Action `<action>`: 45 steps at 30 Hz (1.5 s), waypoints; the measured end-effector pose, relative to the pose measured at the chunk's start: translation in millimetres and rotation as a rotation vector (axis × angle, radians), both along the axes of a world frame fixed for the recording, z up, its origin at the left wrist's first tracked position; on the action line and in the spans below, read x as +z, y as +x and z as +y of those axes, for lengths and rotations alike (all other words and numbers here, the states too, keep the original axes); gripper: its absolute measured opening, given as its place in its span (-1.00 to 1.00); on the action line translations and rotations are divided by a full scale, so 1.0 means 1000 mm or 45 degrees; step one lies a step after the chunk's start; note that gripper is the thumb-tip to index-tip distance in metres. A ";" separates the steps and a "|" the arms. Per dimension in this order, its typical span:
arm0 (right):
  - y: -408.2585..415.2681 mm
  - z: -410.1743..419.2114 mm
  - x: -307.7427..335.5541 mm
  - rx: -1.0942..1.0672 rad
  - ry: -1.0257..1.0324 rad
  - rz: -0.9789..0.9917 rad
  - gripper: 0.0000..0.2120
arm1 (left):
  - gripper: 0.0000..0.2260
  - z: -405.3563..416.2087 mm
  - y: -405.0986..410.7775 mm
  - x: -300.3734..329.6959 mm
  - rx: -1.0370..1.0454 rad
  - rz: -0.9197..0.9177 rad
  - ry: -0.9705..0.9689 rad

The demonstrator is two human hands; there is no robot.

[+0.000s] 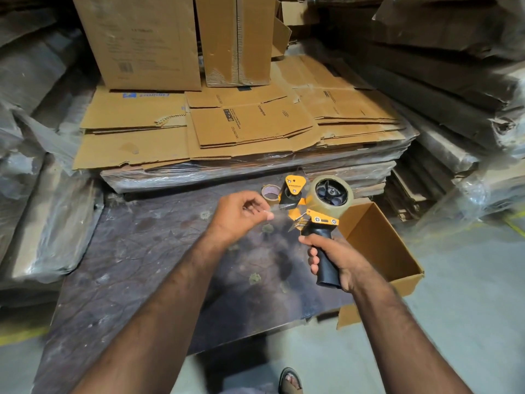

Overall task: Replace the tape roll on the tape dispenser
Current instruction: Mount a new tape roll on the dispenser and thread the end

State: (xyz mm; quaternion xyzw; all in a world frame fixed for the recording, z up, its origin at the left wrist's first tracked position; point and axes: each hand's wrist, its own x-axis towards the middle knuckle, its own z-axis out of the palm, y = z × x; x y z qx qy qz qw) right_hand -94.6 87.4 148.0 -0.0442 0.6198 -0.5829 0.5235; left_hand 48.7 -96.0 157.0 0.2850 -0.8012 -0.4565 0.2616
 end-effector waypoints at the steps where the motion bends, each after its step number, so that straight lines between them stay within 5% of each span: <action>1: 0.000 0.003 0.000 0.020 -0.005 0.008 -0.83 | -0.85 -0.007 0.003 0.003 -0.031 0.030 0.055; 6: -0.001 0.013 0.003 0.083 -0.032 -0.011 -0.87 | -0.93 -0.039 0.011 0.024 -0.189 0.050 0.209; 14: 0.004 0.013 0.007 0.256 -0.028 -0.017 -0.86 | -0.98 -0.044 -0.022 0.035 -0.075 0.043 0.052; 20: 0.004 0.013 0.010 0.277 -0.043 -0.049 -0.84 | -0.80 -0.034 -0.031 0.031 0.004 0.144 0.141; 36: 0.014 0.007 0.013 0.279 -0.088 -0.166 -0.80 | -0.95 -0.027 -0.031 0.045 0.036 0.236 0.033; 45: 0.017 0.006 0.015 0.240 -0.067 -0.181 -0.76 | -0.72 -0.016 -0.010 0.036 -0.224 0.228 0.274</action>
